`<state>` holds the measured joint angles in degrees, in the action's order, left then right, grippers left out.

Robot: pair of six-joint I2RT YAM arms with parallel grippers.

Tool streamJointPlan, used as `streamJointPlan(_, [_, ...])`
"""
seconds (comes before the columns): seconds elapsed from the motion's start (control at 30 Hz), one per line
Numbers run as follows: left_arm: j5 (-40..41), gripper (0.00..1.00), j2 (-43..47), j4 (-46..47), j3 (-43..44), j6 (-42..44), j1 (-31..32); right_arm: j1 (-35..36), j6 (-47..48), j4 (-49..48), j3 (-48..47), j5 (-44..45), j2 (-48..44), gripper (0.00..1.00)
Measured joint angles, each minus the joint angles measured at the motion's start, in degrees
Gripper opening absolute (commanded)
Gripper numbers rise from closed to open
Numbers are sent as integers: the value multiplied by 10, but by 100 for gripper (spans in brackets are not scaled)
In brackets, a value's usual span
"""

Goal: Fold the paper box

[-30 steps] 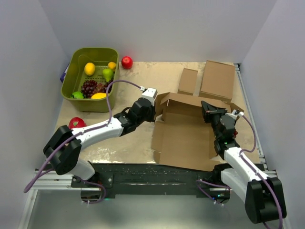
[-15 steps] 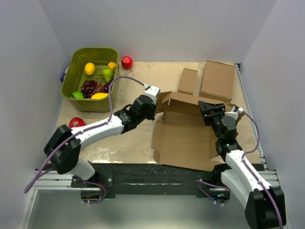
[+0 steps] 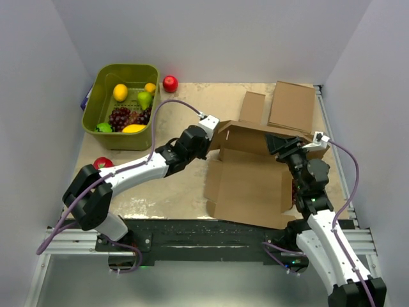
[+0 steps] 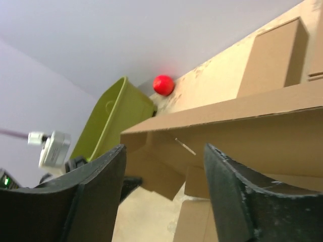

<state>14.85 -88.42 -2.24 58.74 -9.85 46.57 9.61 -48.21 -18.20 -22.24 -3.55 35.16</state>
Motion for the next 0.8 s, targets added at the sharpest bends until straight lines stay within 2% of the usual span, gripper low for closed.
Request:
streamJointPlan(0.13, [-7, 0, 0, 0, 0, 6, -9, 27, 28, -7, 2, -43, 20, 32])
streamJointPlan(0.23, [-11, 0, 0, 0, 2, 7, -12, 83, 38, -13, 16, -60, 47, 25])
streamJointPlan(0.5, [-14, 0, 0, -6, 18, 11, -15, 219, 94, -16, 27, -55, 141, 19])
streamJointPlan(0.8, [-14, 0, 0, -19, 29, 22, -16, 300, 127, -93, 25, -33, 360, 17])
